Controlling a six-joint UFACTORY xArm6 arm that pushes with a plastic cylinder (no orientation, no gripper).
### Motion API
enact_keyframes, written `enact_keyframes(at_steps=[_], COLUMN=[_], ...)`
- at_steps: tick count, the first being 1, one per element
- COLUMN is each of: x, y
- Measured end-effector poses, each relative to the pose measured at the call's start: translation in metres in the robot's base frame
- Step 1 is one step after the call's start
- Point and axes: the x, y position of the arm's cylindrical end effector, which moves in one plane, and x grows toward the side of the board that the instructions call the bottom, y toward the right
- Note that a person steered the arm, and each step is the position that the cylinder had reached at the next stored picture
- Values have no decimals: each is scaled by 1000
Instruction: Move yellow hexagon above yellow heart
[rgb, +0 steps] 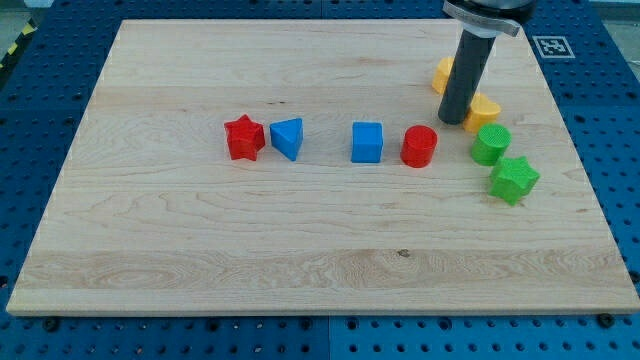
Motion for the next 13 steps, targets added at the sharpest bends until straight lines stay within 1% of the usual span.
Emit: enact_keyframes(at_steps=[1,2,3,4,7,8,10,12,13], x=[-10,-41,-79,-91,-91,-86,-74,-65,-53], y=[-20,-68,-91,-76,-72,-68,-35,-28,-19])
